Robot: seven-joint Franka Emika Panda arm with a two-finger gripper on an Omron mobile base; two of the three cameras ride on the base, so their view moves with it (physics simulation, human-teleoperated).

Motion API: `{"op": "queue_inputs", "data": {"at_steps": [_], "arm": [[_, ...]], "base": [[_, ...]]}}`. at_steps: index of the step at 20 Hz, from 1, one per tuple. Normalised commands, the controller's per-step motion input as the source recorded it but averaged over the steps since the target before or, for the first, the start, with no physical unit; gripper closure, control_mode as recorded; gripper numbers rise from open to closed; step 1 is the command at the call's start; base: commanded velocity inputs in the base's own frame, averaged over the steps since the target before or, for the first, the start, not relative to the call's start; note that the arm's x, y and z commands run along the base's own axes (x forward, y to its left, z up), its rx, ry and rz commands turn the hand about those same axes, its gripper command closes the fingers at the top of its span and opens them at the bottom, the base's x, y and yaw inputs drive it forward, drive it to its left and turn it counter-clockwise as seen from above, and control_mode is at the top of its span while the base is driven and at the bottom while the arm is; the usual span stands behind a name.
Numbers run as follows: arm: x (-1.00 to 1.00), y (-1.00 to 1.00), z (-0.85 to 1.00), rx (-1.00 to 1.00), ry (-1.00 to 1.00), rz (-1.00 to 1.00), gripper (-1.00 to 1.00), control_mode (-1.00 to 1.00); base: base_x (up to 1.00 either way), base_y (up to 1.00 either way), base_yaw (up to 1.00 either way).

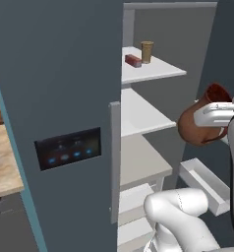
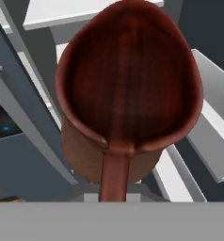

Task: Move the bar and cup from the second highest shelf to the top shelf to make space. Then, place the pitcher from the counter on the cleared second highest shelf.

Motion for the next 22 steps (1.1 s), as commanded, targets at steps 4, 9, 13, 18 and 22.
{"op": "queue_inputs", "data": {"at_steps": [4, 9, 13, 18, 22], "arm": [[0.00, 0.00, 0.00, 0.00, 0.00, 0.00, 1.00, 1.00], [0.00, 0.00, 0.00, 0.00, 0.00, 0.00, 1.00, 1.00], [0.00, 0.00, 0.00, 0.00, 0.00, 0.00, 1.00, 1.00], [0.00, 0.00, 0.00, 0.00, 0.00, 0.00, 1.00, 1.00], [0.00, 0.00, 0.00, 0.00, 0.00, 0.00, 1.00, -1.00]], "base": [[0.35, 0.00, -0.14], [0.35, 0.00, -0.07], [0.29, 0.00, 0.00], [0.14, 0.00, 0.00], [0.04, 0.00, 0.00]]}}
